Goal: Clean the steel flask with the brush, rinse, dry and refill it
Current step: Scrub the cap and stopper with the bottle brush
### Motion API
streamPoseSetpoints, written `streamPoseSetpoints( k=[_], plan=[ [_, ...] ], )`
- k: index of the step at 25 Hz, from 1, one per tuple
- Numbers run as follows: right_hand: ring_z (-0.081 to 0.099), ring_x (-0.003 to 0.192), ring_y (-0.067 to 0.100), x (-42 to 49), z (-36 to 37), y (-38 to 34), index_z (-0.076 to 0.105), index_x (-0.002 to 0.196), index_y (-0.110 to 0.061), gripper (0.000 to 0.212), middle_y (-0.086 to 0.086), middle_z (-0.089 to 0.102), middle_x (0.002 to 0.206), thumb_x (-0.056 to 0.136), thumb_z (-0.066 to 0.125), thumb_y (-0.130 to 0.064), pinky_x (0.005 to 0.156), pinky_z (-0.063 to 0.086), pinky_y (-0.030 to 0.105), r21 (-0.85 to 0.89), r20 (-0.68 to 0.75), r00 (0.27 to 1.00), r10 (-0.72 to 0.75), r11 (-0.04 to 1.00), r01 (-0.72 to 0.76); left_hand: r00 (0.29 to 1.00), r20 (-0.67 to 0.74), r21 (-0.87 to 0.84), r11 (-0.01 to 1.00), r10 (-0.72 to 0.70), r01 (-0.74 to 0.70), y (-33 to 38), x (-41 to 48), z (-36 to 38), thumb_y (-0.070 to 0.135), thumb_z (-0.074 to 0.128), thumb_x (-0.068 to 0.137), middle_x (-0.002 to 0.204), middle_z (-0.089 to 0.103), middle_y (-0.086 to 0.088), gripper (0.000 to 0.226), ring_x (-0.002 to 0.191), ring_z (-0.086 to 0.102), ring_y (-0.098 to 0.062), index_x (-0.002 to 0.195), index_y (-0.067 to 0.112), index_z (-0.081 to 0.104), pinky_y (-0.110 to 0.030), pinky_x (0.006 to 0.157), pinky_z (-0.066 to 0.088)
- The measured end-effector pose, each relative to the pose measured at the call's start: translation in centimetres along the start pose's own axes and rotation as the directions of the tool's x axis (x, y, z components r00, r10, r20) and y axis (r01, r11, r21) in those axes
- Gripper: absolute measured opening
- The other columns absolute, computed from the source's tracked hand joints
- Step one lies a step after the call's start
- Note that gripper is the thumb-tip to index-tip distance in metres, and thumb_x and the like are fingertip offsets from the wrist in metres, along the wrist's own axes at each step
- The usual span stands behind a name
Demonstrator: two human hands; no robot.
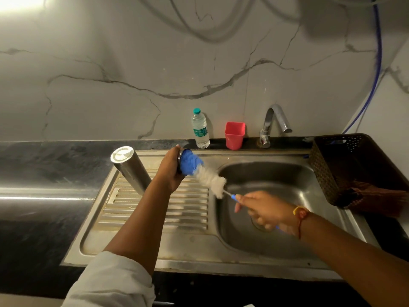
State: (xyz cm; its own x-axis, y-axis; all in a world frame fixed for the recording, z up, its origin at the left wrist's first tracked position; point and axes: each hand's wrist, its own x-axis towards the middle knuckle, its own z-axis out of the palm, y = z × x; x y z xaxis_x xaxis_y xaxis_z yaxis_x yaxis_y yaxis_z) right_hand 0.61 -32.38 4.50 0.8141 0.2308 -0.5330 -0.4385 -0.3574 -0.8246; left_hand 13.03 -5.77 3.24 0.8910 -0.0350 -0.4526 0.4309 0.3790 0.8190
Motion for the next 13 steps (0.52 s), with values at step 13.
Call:
streamPoseSetpoints(
  k=[13],
  plan=[
    [0.06, 0.059, 0.02, -0.6, -3.1, -2.0, 0.066, 0.091, -0.026, 0.043, -0.003, 0.061, 0.064, 0.098, 0.037, -0.057, 0.052, 0.046, 0.035, -0.844, -0.214, 0.796, -0.566, 0.518, 0.141, 0.989, 0.025, -0.005, 0.989, -0.146, 0.146, -0.6, 0.5, -1.3, 0.051, 0.05, 0.102, 0.118, 0.072, -0.015, 0.056, 0.092, 0.073, -0.024, 0.13, 0.004, 0.062, -0.03, 0.064, 0.061]
  ],
)
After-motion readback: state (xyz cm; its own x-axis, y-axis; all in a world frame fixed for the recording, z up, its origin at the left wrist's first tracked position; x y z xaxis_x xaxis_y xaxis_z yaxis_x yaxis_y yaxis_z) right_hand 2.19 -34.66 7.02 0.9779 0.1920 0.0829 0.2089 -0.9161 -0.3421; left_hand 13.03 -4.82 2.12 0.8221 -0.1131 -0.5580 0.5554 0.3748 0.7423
